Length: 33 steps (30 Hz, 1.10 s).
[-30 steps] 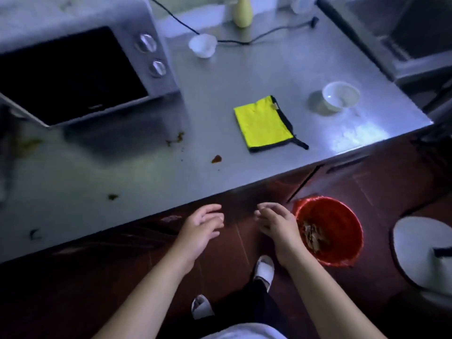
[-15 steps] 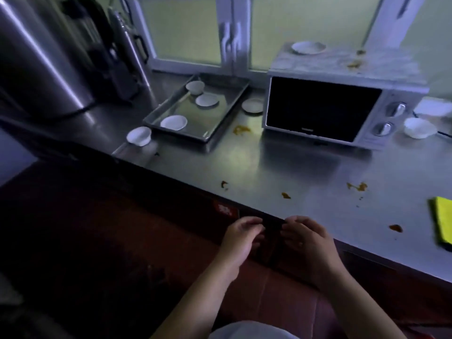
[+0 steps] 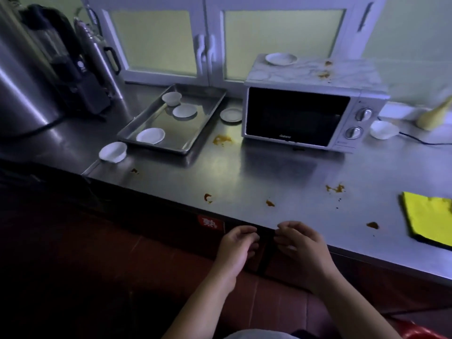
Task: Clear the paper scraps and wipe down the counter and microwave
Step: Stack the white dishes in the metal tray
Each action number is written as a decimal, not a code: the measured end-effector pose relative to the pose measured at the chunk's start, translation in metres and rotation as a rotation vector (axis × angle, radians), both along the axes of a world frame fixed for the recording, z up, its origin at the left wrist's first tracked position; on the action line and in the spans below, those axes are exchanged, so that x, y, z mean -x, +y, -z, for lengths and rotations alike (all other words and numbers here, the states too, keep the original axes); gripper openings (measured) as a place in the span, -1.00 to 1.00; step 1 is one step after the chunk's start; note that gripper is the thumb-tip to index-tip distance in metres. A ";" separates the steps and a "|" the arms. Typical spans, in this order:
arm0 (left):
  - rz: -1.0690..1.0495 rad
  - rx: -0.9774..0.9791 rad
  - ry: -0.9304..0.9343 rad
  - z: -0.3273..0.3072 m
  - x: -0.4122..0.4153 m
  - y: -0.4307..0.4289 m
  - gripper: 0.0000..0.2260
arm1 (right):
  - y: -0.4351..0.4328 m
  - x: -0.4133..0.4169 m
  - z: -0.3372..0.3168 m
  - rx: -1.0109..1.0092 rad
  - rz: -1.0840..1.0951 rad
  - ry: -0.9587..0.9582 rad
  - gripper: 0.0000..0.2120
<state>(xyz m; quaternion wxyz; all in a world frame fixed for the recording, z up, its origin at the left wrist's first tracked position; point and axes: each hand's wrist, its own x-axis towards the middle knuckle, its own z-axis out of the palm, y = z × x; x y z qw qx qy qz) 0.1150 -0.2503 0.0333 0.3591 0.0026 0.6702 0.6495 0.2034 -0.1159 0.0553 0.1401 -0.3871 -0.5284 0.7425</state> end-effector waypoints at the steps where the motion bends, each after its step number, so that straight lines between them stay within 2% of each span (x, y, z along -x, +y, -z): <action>1: 0.034 -0.007 -0.004 0.000 -0.003 0.014 -0.88 | 0.011 -0.009 -0.001 0.003 0.047 -0.001 -0.81; 3: 0.115 -0.018 -0.010 -0.001 -0.014 0.047 -0.89 | 0.037 -0.032 -0.002 0.021 0.167 0.003 -0.79; 8: 0.331 0.003 0.001 0.001 -0.046 0.126 -0.91 | 0.106 -0.093 0.001 0.023 0.411 -0.053 -0.91; 16: 0.561 0.100 0.104 -0.007 -0.099 0.284 -0.90 | 0.259 -0.174 0.004 0.037 0.650 0.007 -0.92; 19: 0.668 0.131 0.108 -0.005 -0.123 0.339 -0.89 | 0.326 -0.217 0.019 0.033 0.779 -0.030 -0.91; 24: 0.715 0.174 0.090 -0.002 -0.155 0.418 -0.88 | 0.432 -0.284 0.054 -0.019 0.924 -0.312 -0.50; 27: 0.718 0.175 0.060 0.000 -0.169 0.451 -0.88 | 0.499 -0.315 0.066 0.074 1.024 -0.342 -0.38; 29: 0.717 0.201 0.047 0.003 -0.175 0.464 -0.88 | 0.537 -0.326 0.072 0.183 1.054 -0.309 -0.42; 33: 0.673 0.256 0.041 0.009 -0.170 0.470 -0.87 | 0.583 -0.328 0.085 0.262 1.045 -0.338 -0.70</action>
